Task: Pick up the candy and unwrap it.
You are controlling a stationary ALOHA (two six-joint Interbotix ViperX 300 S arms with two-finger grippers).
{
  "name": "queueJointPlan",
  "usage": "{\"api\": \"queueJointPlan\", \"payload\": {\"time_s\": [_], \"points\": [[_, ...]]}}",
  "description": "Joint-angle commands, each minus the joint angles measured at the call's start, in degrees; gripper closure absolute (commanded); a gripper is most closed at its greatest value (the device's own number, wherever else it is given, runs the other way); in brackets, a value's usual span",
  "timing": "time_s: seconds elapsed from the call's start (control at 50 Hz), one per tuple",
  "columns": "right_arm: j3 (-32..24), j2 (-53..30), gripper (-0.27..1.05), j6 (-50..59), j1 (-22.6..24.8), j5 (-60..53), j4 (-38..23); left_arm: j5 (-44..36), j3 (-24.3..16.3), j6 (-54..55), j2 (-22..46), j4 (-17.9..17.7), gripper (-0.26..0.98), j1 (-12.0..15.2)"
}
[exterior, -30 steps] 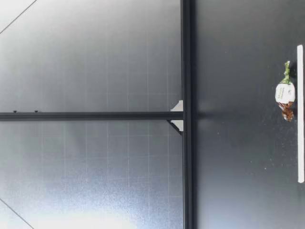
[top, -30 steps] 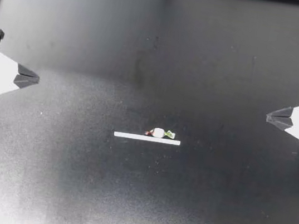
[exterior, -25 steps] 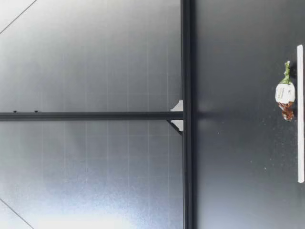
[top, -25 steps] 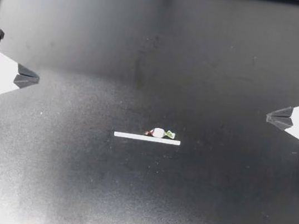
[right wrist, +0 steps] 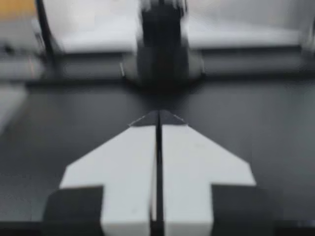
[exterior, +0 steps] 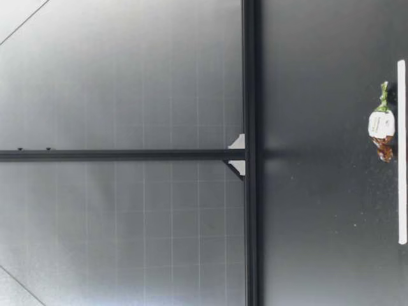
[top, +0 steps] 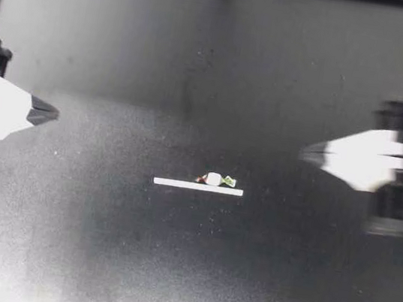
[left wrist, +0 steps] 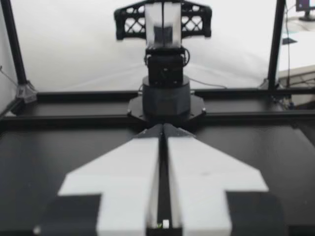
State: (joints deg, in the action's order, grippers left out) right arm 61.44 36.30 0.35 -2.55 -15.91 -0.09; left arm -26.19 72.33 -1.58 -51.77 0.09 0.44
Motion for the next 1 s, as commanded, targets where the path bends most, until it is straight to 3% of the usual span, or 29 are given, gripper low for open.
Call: {"api": "queueJointPlan", "payload": {"time_s": [0.0, 0.2, 0.34, 0.46, 0.68, 0.98], "points": [[-4.7, -5.1, 0.90, -0.1, -1.0, 5.4, -0.1, -0.6, -0.7, -0.1, 1.1, -0.1, 0.83, 0.2], [-9.6, -13.4, 0.88, -0.2, -1.8, 15.4, -0.1, -0.7, -0.6, -0.1, 1.6, -0.1, 0.83, 0.2], [-12.0, -19.8, 0.80, -0.1, -2.3, 19.1, -0.1, -0.7, -0.4, -0.1, 1.7, -0.1, 0.83, 0.2], [-14.2, -24.6, 0.65, -0.1, -2.3, 21.3, -0.1, -0.7, -0.3, -0.1, 1.7, -0.1, 0.83, 0.2], [-17.8, -32.6, 0.22, -0.1, -2.3, 24.7, -0.2, -0.8, -0.2, -0.1, 1.7, -0.1, 0.83, 0.2], [-21.4, -40.0, 0.24, 0.0, -2.7, 27.7, -0.1, -0.7, -0.3, -0.1, 1.7, -0.1, 0.83, 0.2]]}}
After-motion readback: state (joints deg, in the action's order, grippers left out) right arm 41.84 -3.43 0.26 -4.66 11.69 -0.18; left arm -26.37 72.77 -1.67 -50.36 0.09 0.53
